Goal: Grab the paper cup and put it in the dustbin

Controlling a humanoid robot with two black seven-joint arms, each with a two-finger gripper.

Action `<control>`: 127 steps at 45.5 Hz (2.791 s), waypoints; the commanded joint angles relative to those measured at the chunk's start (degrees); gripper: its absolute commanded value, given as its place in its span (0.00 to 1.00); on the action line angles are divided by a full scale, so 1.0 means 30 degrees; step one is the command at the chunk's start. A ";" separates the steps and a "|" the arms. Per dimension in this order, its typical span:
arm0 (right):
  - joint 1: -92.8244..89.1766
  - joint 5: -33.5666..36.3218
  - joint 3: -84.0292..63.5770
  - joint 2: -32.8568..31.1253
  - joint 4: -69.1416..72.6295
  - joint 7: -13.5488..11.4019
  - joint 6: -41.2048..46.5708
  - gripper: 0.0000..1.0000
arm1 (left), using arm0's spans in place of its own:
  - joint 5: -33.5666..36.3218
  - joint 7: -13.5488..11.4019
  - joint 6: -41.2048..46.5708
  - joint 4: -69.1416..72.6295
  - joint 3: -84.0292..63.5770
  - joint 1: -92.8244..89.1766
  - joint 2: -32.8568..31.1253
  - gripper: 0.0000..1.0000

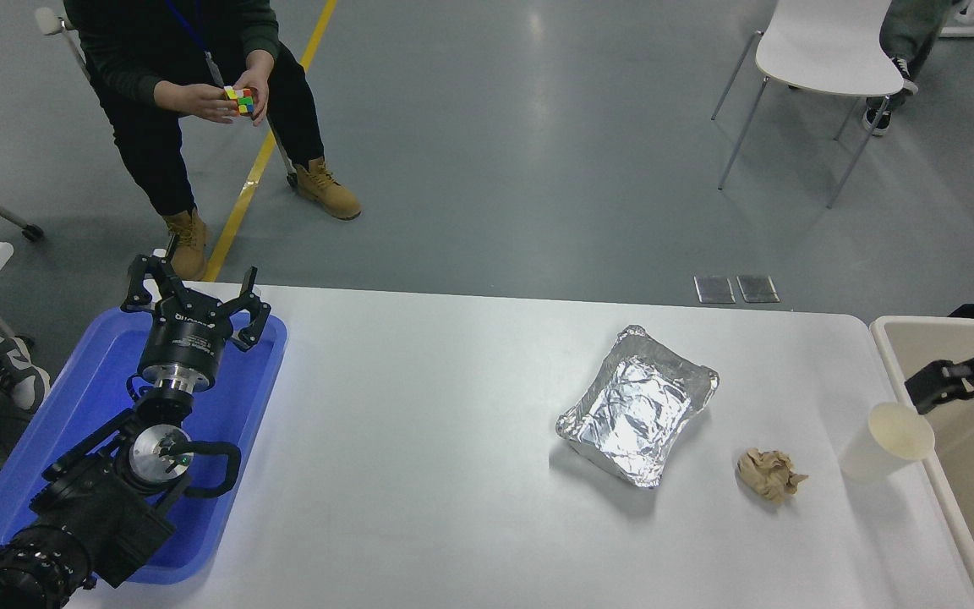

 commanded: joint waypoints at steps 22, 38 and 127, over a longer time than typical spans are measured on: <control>-0.4731 -0.0120 0.2255 0.1711 -0.4201 -0.0020 -0.1745 1.00 | -0.0009 0.0000 0.0000 0.0032 0.0000 0.0000 -0.0004 1.00; -0.5786 -0.0091 0.2811 0.2327 -0.5169 -0.0020 -0.2155 0.99 | -0.0009 0.0000 0.0000 0.0032 0.0000 0.0001 -0.0004 1.00; 0.8037 -0.1233 -0.1287 -0.3298 0.2623 0.1386 0.3088 0.00 | 0.0020 0.0030 -0.0029 0.0003 0.0000 -0.0029 -0.0004 1.00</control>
